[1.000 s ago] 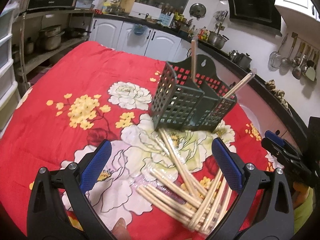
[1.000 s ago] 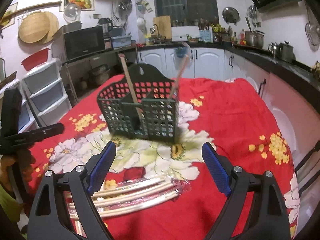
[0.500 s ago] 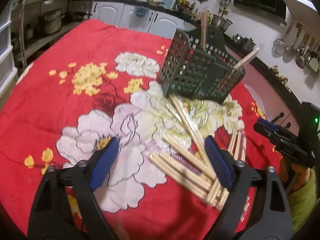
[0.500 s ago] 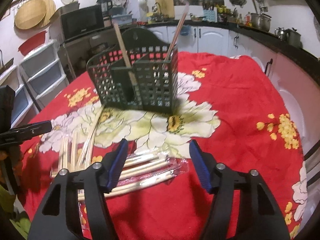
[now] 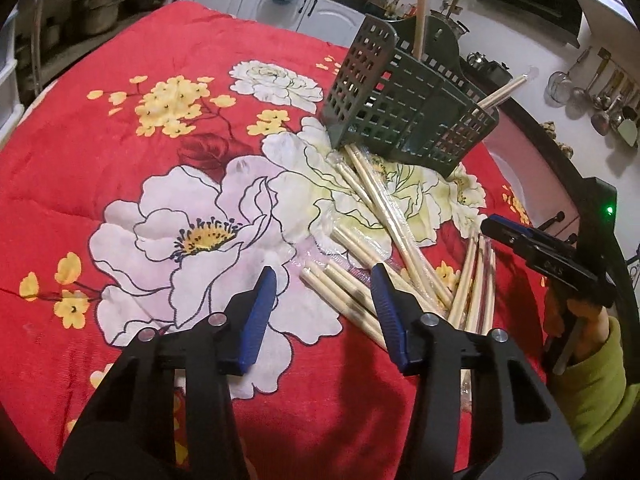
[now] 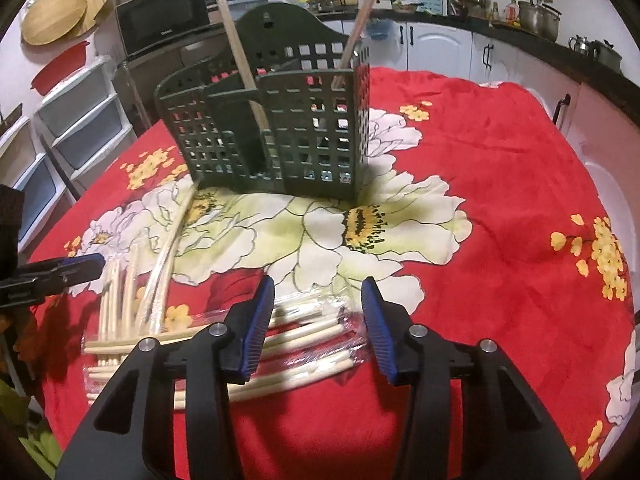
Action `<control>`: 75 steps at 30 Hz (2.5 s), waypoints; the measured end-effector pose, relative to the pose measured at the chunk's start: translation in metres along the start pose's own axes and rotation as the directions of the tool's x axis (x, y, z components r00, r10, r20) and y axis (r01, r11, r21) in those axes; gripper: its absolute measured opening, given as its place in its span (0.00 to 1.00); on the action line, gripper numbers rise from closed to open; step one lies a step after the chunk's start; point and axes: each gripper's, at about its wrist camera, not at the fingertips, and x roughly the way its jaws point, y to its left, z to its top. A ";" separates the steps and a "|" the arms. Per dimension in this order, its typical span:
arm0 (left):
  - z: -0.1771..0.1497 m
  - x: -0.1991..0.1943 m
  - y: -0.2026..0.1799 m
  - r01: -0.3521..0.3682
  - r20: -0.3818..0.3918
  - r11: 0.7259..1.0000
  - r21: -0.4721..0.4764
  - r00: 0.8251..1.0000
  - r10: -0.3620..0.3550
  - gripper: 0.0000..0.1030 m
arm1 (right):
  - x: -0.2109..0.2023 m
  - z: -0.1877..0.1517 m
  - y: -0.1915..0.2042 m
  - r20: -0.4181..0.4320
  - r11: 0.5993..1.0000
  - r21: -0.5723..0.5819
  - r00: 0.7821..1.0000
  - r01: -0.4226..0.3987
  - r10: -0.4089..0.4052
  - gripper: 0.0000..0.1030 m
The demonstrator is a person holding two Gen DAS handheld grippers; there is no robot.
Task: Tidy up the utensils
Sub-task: 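Close the left gripper on another wooden chopstick, then lift the chopstick with the left gripper and carry it over the caddy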
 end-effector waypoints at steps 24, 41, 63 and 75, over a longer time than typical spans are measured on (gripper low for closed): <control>0.010 0.002 0.022 0.021 0.009 0.999 -0.037 1.000 -0.021 0.01 | -0.003 0.014 -0.020 0.060 0.998 0.059 0.998 0.022 -0.025 0.05; 0.045 -0.054 -0.002 0.047 0.171 0.998 0.051 0.984 -0.055 0.00 | -0.087 0.041 0.015 0.313 0.999 -0.019 0.950 0.031 -0.024 0.02; 0.098 -0.070 -0.104 0.118 0.254 0.952 0.284 0.948 -0.193 0.00 | -0.154 0.050 0.033 0.485 0.992 -0.059 0.872 0.109 -0.067 0.02; 0.115 -0.072 -0.126 0.140 0.284 0.937 0.319 0.929 -0.236 0.00 | -0.170 0.057 0.033 0.527 0.991 -0.061 0.847 0.121 -0.071 0.02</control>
